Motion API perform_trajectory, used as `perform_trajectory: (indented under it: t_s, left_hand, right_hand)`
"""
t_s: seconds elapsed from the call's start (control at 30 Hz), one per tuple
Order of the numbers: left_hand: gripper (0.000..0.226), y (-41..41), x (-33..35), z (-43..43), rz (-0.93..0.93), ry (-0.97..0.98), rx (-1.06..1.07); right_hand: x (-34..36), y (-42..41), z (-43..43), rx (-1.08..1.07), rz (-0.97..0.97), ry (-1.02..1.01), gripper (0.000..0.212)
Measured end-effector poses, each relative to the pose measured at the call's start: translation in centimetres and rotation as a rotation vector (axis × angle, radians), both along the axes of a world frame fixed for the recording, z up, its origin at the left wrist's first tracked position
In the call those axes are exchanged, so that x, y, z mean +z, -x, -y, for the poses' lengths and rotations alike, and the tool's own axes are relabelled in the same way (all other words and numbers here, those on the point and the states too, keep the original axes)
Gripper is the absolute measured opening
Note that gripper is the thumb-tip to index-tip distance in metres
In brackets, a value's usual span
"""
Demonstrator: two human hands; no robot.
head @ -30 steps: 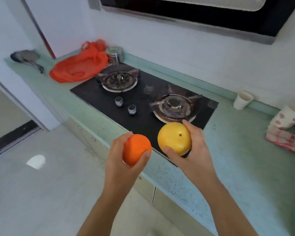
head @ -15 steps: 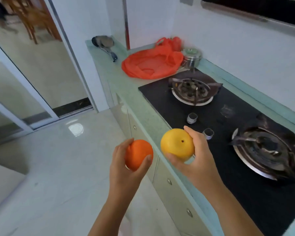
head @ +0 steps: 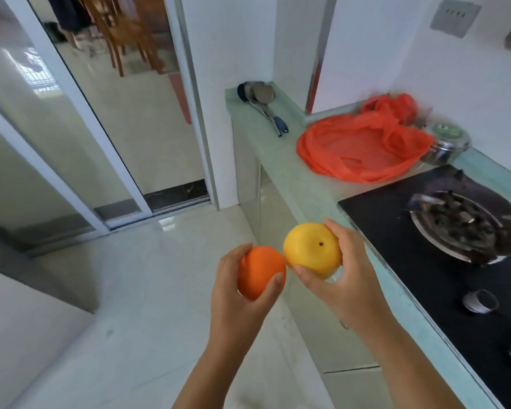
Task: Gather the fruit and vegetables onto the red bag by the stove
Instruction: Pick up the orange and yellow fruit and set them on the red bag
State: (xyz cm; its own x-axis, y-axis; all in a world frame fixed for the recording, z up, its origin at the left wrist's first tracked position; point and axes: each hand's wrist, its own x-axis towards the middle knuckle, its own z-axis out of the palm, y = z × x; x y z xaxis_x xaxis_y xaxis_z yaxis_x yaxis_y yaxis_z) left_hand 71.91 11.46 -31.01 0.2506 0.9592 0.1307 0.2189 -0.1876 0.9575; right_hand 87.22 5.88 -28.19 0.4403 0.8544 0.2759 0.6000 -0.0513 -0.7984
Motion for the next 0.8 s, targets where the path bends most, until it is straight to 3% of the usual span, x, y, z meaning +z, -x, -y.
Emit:
perform_trajectory:
  t_s: [0.4, 0.57, 0.8]
  left_hand:
    - [0.053, -2.8, -1.9, -12.5, -0.006, 0.078, 0.013]
    - [0.049, -8.1, -1.0, -20.7, -0.034, 0.051, -0.062]
    - [0.061, -18.2, 1.7, -29.8, -0.055, -0.055, -0.25]
  right_hand:
    - [-2.8, -4.3, -12.2, -0.03, -0.057, 0.04, 0.077]
    - [-2.7, -9.4, -19.5, -0.115, -0.094, -0.005, 0.078]
    - [-1.1, -17.5, -25.1, -0.273, -0.107, -0.049, 0.076]
